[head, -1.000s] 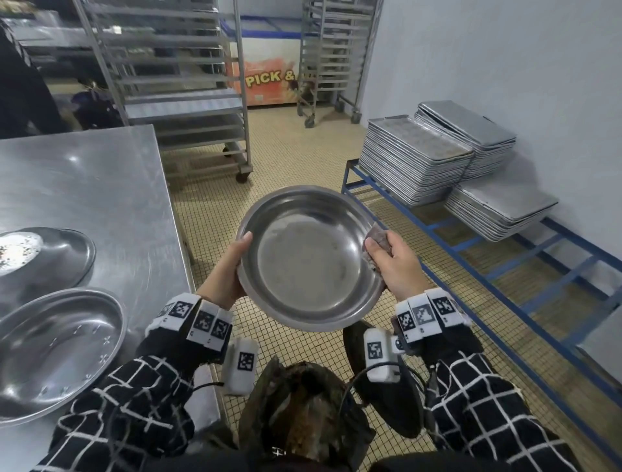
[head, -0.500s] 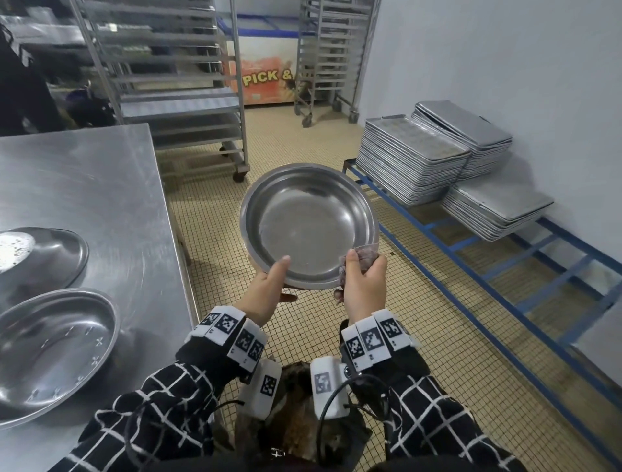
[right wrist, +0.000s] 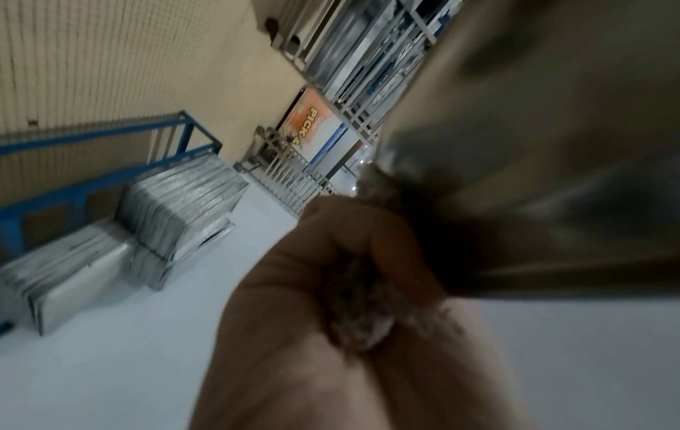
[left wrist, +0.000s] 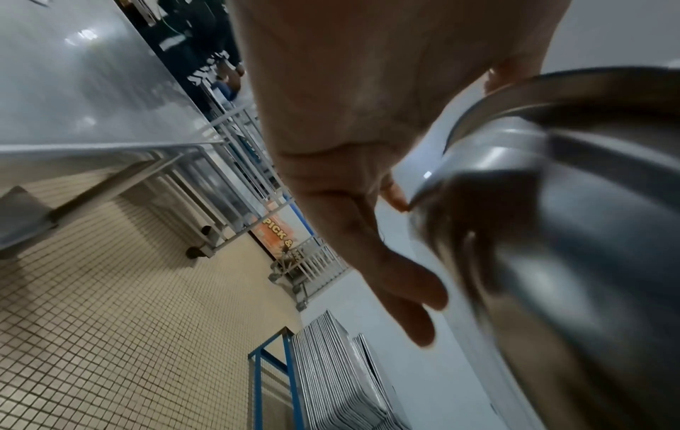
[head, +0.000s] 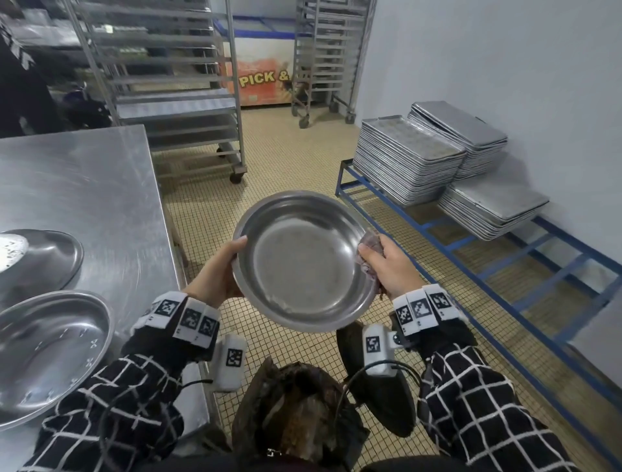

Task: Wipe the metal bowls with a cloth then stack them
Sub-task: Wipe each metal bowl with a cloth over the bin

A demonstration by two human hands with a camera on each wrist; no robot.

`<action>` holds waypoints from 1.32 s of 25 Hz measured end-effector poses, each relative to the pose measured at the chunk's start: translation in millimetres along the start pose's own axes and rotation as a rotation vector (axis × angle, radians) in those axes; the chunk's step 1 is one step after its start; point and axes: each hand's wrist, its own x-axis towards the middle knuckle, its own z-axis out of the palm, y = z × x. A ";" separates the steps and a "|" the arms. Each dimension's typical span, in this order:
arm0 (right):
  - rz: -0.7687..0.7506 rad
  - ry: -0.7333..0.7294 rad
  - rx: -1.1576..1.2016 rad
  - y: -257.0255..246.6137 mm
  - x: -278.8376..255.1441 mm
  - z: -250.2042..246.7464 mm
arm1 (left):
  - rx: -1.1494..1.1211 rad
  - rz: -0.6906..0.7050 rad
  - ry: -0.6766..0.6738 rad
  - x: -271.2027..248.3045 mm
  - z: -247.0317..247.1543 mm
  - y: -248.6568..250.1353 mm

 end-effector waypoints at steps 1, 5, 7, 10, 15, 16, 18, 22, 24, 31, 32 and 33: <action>-0.034 -0.054 -0.058 -0.9 0.2 -3.2 | 0.007 -0.001 -0.028 -1.5 -3.4 1.2; -0.083 -0.074 -0.143 1.4 -4.3 1.8 | 0.080 -0.105 0.076 -8.2 -0.9 -3.3; -0.069 0.011 -0.070 8.2 -8.2 9.4 | 0.109 -0.090 0.197 -10.8 5.6 -5.6; 0.014 0.093 0.064 20.3 -17.7 30.4 | 0.215 0.031 0.309 -16.2 25.5 -3.3; 0.149 -0.034 0.022 33.3 -27.5 49.3 | 0.291 0.165 0.388 -14.5 35.9 -0.5; 0.122 -0.031 -0.031 33.5 -29.6 47.6 | 0.312 0.190 0.384 -13.4 33.4 -0.7; 0.004 0.009 -0.136 26.0 -33.9 44.6 | 0.351 0.217 0.386 -11.3 29.4 -1.3; -0.237 -0.019 -0.280 6.3 -22.9 59.3 | 0.374 0.196 0.341 -11.6 28.2 -7.8; -0.297 -0.115 -0.405 5.5 -16.7 72.1 | 0.374 0.206 0.330 -11.5 28.1 -11.6; -0.532 -0.419 -0.655 33.0 -36.5 98.8 | 0.325 0.219 0.474 -9.7 19.0 -11.1; -0.600 -0.379 -0.709 37.1 -38.4 100.8 | 0.295 0.205 0.501 -10.7 20.3 -11.2; -0.656 -0.315 -0.765 40.8 -40.3 103.1 | 0.273 0.182 0.523 -9.9 20.3 -13.0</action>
